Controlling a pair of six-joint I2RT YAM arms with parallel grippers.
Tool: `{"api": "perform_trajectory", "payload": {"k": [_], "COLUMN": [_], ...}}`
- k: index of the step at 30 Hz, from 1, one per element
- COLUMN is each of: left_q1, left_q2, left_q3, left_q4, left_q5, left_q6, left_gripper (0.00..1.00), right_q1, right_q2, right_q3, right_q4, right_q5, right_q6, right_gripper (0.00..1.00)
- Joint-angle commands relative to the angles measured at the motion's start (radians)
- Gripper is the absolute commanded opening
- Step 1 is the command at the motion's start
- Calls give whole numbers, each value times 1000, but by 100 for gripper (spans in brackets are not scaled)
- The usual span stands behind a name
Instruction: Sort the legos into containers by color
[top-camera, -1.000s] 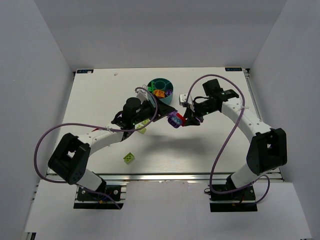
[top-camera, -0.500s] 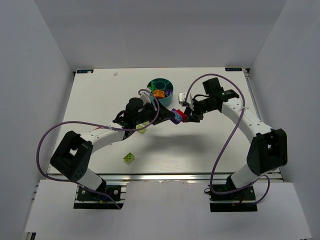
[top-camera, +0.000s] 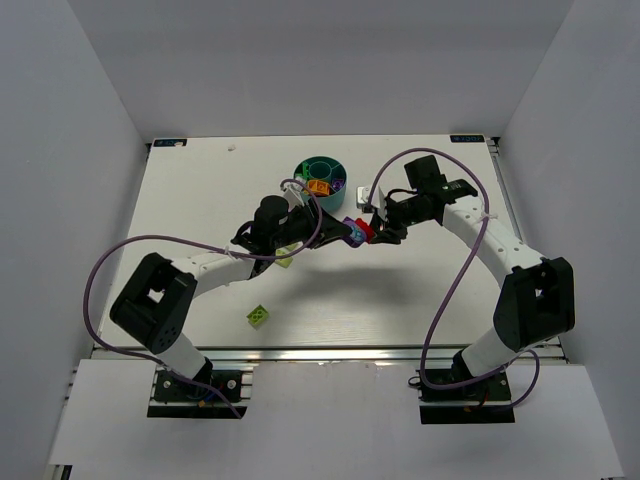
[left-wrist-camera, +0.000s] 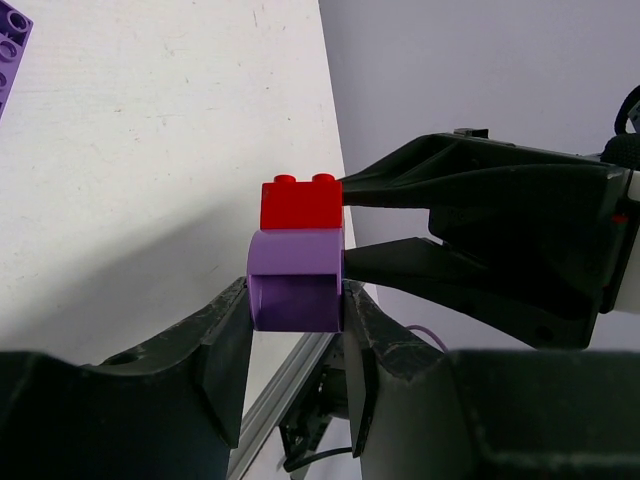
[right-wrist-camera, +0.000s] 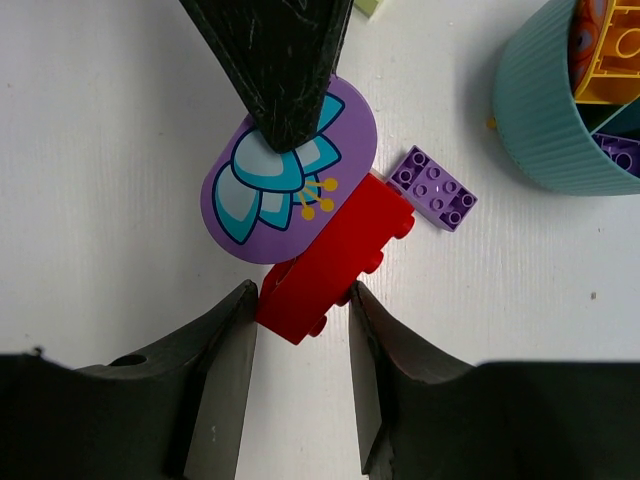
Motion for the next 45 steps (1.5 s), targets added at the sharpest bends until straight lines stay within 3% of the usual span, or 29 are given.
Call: {"api": "perform_trajectory", "payload": {"k": [1, 3, 6, 12, 24, 29, 36, 41, 45], "left_q1": [-10, -10, -5, 32, 82, 93, 96, 96, 96], "left_q2": [-4, -10, -33, -109, -128, -129, -122, -41, 67], "left_q3": [18, 18, 28, 46, 92, 239, 391, 511, 690], "left_q4": [69, 51, -29, -204, -307, -478, -589, -631, -725], "left_q5": [53, 47, 15, -44, -45, -117, -235, -269, -277], "left_q6": [-11, 0, 49, 153, 234, 372, 559, 733, 814], "left_gripper": [19, 8, 1, 0, 0, 0, 0, 0, 0], "right_q1": [21, 20, 7, -48, -80, -92, -96, -100, -108], "right_q2": [-38, -36, -32, -29, -29, -30, -33, -35, -32], "right_q3": [-11, -17, -31, -55, -82, -100, -117, -124, -123], "right_q4": [51, 78, 135, 213, 267, 287, 305, 318, 322], "right_q5": [-56, -35, 2, 31, 47, 61, 59, 59, 65], "right_q6": [18, 49, 123, 215, 269, 301, 339, 357, 374], "right_gripper": [0, 0, 0, 0, 0, 0, 0, 0, 0]}}
